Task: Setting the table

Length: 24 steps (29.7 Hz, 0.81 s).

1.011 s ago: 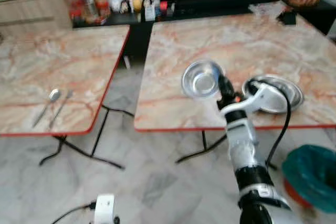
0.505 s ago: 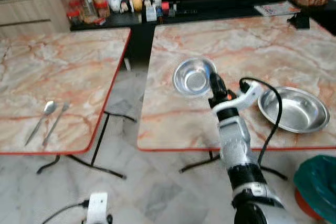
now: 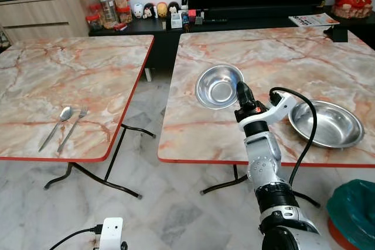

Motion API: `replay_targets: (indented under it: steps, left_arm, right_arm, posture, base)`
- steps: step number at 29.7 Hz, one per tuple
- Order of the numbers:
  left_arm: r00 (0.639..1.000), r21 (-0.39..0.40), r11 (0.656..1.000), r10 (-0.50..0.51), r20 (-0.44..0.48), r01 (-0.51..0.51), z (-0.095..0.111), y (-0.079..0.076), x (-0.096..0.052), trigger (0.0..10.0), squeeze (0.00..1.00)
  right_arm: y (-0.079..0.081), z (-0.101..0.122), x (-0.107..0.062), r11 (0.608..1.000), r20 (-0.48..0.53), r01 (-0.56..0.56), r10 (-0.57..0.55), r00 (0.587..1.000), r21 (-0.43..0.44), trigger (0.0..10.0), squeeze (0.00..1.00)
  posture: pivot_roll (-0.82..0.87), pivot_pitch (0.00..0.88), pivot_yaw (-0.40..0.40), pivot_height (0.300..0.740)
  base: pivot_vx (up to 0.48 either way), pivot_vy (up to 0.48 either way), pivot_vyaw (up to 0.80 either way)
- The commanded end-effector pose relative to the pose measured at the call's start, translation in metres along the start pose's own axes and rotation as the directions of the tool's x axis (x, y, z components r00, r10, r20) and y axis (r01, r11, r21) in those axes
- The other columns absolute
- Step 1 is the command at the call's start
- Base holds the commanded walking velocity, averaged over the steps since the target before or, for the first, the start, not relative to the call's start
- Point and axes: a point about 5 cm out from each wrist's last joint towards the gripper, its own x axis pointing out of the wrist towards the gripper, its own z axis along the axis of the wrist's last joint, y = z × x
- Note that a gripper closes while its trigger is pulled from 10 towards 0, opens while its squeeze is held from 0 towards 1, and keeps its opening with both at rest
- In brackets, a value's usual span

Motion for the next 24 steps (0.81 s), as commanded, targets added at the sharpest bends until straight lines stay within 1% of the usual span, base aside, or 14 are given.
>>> replay_targets:
  steps: [1, 22, 24]
  left_arm:
    - [1.000, 0.002, 1.000, 0.002, -0.009, -0.002, -0.0009, -0.0015, 0.0000, 10.0, 0.00]
    - [1.000, 0.000, 1.000, 0.001, -0.003, -0.001, 0.0005, -0.0023, 0.0002, 10.0, 0.00]
    - [1.000, -0.013, 1.000, -0.002, 0.004, 0.002, 0.0012, -0.0027, 0.0002, 10.0, 0.00]
  right_arm:
    - [0.0050, 0.0043, 0.0044, 1.000, 0.009, -0.019, 0.020, 1.000, -0.011, 10.0, 0.00]
    - [0.0053, 0.0044, 0.0040, 1.000, 0.006, -0.021, 0.021, 1.000, -0.018, 10.0, 0.00]
    - [0.0057, 0.0046, 0.0028, 1.000, 0.006, -0.025, 0.025, 1.000, -0.018, 10.0, 0.00]
  posture:
    - [-0.03, 0.026, 0.063, 0.740]
    - [-0.04, 0.025, 0.059, 0.740]
    - [-0.04, 0.025, 0.058, 0.740]
  base:
    - [0.255, -0.398, 0.00]
    - [0.254, -0.405, 0.00]
    - [0.000, -0.163, 0.00]
